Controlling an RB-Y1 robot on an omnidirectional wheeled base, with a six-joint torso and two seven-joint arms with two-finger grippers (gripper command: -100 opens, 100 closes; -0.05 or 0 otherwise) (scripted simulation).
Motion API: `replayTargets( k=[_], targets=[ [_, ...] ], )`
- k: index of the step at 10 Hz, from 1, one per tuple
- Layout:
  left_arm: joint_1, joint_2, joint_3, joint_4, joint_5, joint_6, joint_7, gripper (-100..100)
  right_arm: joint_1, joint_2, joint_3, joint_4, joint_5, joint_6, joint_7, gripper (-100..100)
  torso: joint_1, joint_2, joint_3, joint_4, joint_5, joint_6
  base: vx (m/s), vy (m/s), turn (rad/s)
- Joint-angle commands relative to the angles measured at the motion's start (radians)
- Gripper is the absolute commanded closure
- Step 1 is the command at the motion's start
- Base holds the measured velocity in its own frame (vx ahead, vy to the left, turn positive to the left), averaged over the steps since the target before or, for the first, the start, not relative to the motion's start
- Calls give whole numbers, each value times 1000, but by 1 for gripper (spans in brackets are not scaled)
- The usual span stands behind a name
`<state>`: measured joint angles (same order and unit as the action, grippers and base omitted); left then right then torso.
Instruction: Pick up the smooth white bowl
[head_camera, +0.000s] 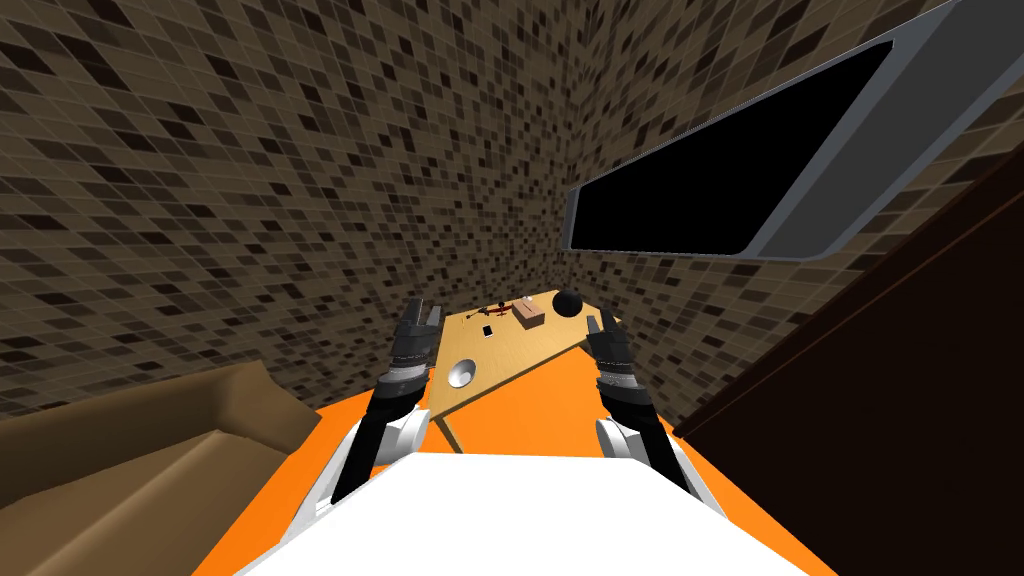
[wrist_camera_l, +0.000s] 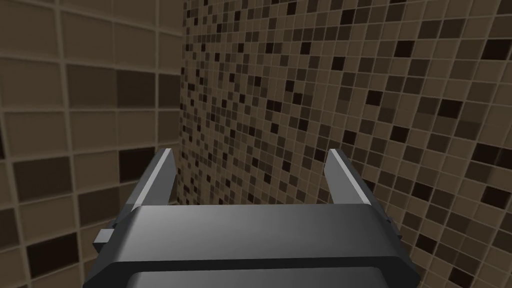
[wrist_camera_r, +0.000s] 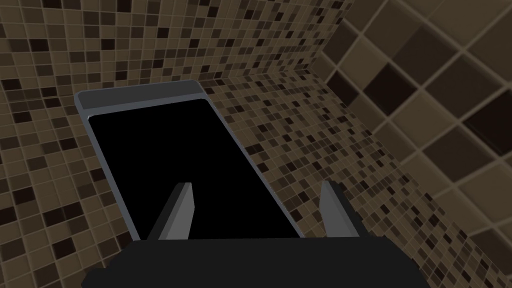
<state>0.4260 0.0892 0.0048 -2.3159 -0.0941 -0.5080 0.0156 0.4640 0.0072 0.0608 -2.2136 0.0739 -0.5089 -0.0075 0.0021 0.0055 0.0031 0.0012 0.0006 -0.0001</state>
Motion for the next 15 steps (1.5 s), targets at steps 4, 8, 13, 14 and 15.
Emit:
replayTargets(
  k=[4,8,13,14,15],
  targets=[
    [-44,48,22,80,22,129,-10,-100,0,0,0,0,0,0,0,0,0,-1,-1,0,0,0,-75,30,49],
    [-72,64,38,131,37,226,-14,-100,0,0,0,0,0,0,0,0,0,0,0,0,0,0,-76,28,45],
    [-117,80,63,217,62,364,-21,-100,0,0,0,0,0,0,0,0,-1,-2,-1,0,0,0,-58,27,44],
    [-134,83,72,244,70,392,-23,-100,0,0,0,0,0,0,0,0,0,-2,-1,0,0,0,-88,40,72],
    [-134,83,72,247,70,413,-23,-100,0,0,0,0,0,0,0,0,0,-1,0,0,0,0,-67,30,16]
  ],
)
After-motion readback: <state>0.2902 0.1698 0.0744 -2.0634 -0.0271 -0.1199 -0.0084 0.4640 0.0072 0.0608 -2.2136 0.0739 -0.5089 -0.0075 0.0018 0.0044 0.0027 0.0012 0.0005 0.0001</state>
